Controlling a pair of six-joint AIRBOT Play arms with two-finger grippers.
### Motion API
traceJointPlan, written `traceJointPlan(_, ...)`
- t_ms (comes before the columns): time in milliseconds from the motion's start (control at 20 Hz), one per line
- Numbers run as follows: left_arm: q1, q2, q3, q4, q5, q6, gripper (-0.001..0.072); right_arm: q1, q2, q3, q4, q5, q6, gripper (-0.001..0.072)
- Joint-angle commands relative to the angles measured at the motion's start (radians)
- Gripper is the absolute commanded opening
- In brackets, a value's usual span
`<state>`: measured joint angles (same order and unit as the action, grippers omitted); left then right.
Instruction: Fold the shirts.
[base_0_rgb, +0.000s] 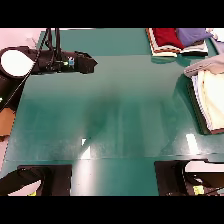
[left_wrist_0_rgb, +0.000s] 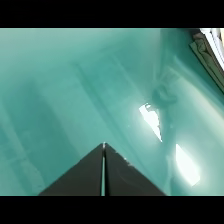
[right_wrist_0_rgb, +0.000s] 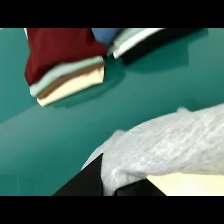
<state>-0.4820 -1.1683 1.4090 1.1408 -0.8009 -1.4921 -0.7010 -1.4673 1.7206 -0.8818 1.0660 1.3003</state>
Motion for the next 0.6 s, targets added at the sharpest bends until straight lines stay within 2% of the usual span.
traceJointPlan(0,0.0,0.0,0.0,-0.002,-0.001,-0.003,0.0019,-0.003,0.002,0.102,0.02,-0.044,-0.011,0.0013)
traceJointPlan(200,0.0,0.0,0.0,-0.02,-0.015,-0.002,0.0019,-0.01,0.002,0.243,-0.03,-0.016,-0.01,0.0013)
traceJointPlan(400,0.0,0.0,0.0,-0.023,-0.03,-0.002,0.0019,-0.048,0.006,0.272,-0.04,0.099,-0.013,0.0014)
traceJointPlan(550,0.0,0.0,0.0,-0.024,-0.035,0.0,0.0019,-0.083,0.011,0.262,-0.125,0.234,-0.028,0.0013)
